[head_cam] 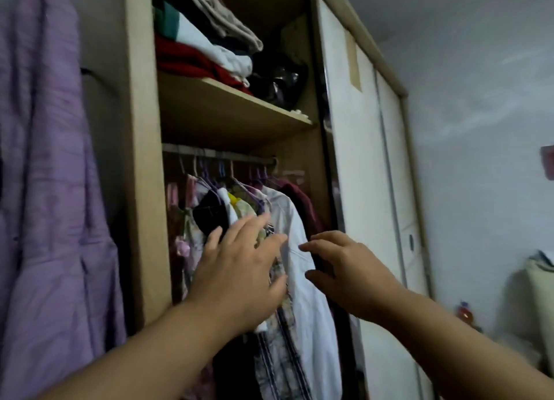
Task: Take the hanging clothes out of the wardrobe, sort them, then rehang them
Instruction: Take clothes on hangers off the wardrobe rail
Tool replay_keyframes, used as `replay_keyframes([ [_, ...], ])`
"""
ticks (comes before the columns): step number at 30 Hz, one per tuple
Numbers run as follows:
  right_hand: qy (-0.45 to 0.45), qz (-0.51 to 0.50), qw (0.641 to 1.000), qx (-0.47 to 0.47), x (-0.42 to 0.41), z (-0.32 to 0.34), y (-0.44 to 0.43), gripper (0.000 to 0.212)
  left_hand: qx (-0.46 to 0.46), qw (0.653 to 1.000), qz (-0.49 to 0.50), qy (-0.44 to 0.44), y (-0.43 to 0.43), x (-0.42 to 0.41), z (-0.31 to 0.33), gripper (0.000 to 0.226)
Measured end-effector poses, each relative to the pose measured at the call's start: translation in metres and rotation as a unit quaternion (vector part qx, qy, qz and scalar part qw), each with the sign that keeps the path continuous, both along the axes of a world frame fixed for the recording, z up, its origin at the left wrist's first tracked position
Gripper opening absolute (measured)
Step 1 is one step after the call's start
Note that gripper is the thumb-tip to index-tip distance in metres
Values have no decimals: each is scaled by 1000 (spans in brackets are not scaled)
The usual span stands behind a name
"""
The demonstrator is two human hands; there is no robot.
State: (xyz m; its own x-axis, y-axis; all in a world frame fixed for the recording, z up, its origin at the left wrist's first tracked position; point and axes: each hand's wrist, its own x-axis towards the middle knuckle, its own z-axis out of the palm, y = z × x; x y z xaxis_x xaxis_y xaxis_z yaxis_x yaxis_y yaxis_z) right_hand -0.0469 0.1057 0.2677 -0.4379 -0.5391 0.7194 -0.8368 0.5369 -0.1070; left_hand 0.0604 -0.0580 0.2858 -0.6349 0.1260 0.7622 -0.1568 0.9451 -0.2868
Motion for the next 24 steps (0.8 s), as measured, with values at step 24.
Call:
replay_keyframes([
  [24,9,184,982,-37,-117,145,-269,24,-131,921,321,175,-54,-12,135,56],
])
